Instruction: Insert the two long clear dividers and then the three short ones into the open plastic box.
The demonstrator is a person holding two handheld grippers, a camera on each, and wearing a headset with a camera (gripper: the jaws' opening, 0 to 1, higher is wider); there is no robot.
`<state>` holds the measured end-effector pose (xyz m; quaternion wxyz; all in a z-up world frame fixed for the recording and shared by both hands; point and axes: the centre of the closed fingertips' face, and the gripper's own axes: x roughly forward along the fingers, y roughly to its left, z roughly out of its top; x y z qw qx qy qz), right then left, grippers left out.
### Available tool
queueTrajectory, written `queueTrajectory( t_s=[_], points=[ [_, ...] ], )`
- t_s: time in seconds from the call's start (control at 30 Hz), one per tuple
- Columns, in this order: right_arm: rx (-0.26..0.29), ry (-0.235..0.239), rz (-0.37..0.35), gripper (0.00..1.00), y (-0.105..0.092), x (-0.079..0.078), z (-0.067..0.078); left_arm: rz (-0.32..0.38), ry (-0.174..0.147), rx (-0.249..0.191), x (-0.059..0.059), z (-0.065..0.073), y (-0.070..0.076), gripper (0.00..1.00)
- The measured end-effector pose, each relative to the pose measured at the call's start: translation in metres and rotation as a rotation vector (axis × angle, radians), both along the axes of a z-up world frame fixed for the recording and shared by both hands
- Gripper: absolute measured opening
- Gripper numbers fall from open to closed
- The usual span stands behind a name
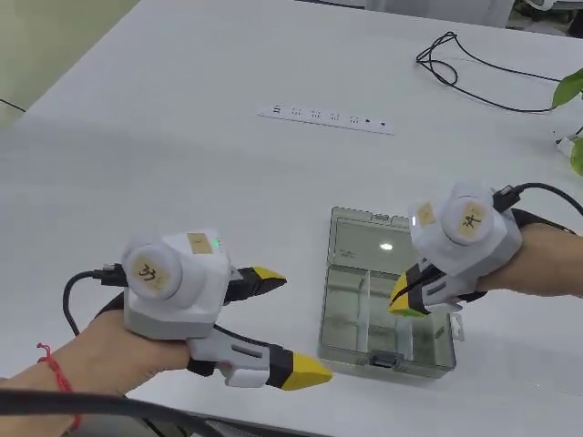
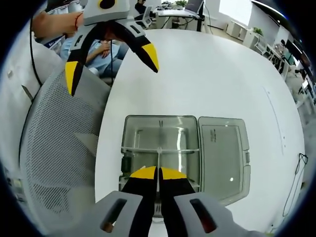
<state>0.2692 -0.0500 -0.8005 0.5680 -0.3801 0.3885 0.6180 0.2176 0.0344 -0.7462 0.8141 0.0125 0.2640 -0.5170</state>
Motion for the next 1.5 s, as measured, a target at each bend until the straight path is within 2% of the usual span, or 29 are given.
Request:
queueTrajectory(
  t_s=[0.23, 0.3, 0.37, 0.57, 1.17, 1.27, 1.5],
  points=[
    [-0.027, -0.017, 0.015, 0.03, 0.001, 0.0, -0.011, -0.011, -0.003, 0.023, 0.0, -0.004, 0.003, 0.83],
    [-0.03, -0.019, 0.018, 0.03, 0.001, 0.0, -0.012, -0.013, -0.002, 0.026, 0.0, -0.006, 0.004, 0.86],
    [-0.036, -0.024, 0.027, 0.03, 0.002, 0.0, -0.014, -0.02, -0.015, 0.037, 0.001, -0.007, 0.004, 0.91],
    [-0.035, -0.025, 0.026, 0.03, 0.002, -0.001, -0.014, -0.022, -0.02, 0.049, 0.005, -0.01, 0.006, 0.96],
    [-0.031, -0.033, 0.017, 0.04, 0.002, -0.001, -0.016, -0.021, -0.021, 0.048, 0.008, -0.008, 0.006, 0.96],
    [-0.019, -0.026, 0.006, 0.09, 0.002, -0.002, -0.014, -0.019, -0.02, 0.048, 0.008, -0.009, 0.006, 0.96],
    [0.009, -0.033, -0.01, 0.13, -0.003, -0.002, -0.004, -0.017, -0.02, 0.051, 0.009, -0.01, 0.007, 0.96]
  ],
)
